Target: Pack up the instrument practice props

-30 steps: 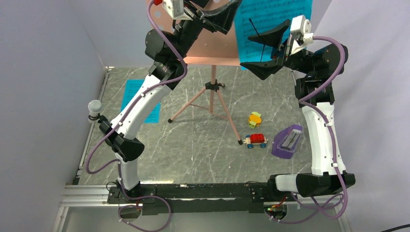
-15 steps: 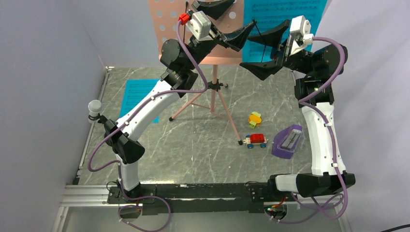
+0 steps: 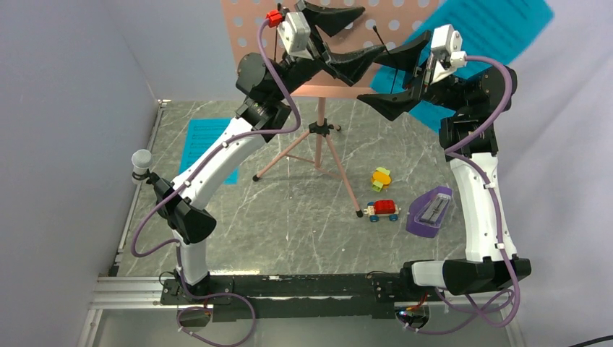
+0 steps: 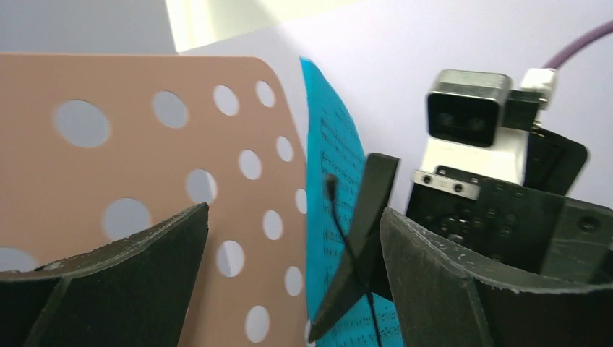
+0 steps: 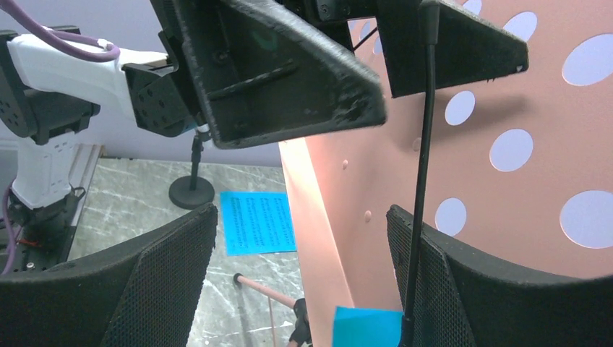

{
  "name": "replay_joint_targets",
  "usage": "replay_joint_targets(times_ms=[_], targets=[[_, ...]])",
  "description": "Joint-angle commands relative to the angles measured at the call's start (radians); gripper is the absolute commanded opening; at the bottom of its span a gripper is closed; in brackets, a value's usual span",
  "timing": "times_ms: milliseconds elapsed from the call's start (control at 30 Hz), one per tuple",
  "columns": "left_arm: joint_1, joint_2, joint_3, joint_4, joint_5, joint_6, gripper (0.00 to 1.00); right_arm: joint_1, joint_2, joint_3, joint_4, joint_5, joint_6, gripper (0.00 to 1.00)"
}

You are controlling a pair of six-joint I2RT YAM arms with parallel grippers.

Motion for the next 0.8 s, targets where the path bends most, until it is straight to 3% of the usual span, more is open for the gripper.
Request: replay_joint_targets(times_ms=[0, 300, 467, 633, 767], targets=[[-0.009, -0.009, -0.012, -0.016, 0.104, -0.037, 0.92, 0.009, -0.029, -0.014, -0.018, -0.050, -0.037, 0.87], [0.007, -0.100, -0.121, -0.030, 0.108, 0.028, 0.92, 0.006, -0.027, -0.010, -0.074, -0.018, -0.076, 0.88], [0.035, -0.147, -0.161, -0.035, 0.066, 0.035, 0.95, -0.012, -0.076, -0.014, -0.182, 0.058, -0.162, 1.00], [0.090, -0.254, -0.254, -0.086, 0.103, 0.024, 0.97, -0.059, -0.195, -0.072, -0.381, 0.265, -0.345, 1.00], [0.133, -0.408, -0.433, -0.192, 0.163, 0.080, 0.97, -0.082, -0.327, -0.157, -0.490, 0.386, -0.476, 1.00]])
